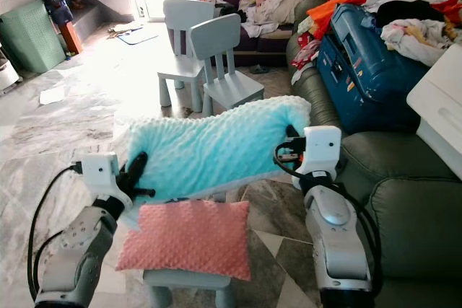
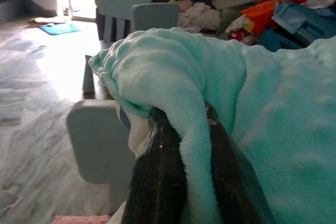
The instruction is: Move the pillow to the sofa
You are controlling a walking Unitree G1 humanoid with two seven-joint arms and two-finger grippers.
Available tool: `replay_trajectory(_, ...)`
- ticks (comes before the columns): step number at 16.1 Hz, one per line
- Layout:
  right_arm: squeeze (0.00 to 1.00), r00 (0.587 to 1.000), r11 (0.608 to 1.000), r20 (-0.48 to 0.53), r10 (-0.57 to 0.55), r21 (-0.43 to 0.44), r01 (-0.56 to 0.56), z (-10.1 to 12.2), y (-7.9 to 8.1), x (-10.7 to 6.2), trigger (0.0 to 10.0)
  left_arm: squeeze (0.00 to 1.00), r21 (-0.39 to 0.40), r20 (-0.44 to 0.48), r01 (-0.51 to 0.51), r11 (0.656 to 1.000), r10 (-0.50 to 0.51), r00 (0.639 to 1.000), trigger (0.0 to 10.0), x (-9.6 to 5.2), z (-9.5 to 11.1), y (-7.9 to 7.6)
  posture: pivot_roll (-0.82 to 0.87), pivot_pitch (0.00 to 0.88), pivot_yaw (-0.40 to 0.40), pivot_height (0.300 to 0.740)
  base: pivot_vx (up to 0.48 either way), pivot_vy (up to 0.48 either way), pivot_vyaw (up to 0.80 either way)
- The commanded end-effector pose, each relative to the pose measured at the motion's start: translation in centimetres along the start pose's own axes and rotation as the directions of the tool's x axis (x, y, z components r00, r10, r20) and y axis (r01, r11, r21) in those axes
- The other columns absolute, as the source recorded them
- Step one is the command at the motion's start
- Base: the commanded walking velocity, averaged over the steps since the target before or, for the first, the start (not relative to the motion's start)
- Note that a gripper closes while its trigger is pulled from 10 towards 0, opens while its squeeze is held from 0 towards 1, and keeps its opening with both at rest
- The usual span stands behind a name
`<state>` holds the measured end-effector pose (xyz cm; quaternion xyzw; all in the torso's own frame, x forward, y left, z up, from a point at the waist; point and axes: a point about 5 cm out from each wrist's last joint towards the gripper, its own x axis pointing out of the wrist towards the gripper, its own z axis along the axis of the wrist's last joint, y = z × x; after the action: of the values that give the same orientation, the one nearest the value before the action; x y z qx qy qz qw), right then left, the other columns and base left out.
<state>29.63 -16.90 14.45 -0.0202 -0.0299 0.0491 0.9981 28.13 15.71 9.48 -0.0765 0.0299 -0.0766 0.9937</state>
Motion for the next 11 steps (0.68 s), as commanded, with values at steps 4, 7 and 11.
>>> replay_trajectory(4,0.0,1.0,1.0,0.009,0.004,-0.01,-0.004,0.76,-0.09,0.15,10.0,0.0,0.005,-0.04,-0.069,0.998,0.069,0.997,10.0,0.36,0.21,0.6,-0.14,0.0,0.003,0.74,0.0,0.0,-0.72)
replay_trajectory(7,0.0,1.0,1.0,-0.002,0.014,-0.015,-0.014,0.72,-0.02,-0.09,10.0,0.0,-0.003,-0.028,-0.037,0.999,0.037,0.999,10.0,0.19,0.53,0.48,-0.15,0.0,-0.004,0.74,0.0,0.0,-0.77)
replay_trajectory(11,0.0,1.0,1.0,-0.016,0.02,-0.016,-0.02,0.67,-0.03,-0.41,10.0,0.0,-0.043,-0.037,-0.045,0.998,0.043,0.998,10.0,-0.04,0.63,0.36,-0.16,0.0,-0.01,0.74,0.0,0.0,-0.76)
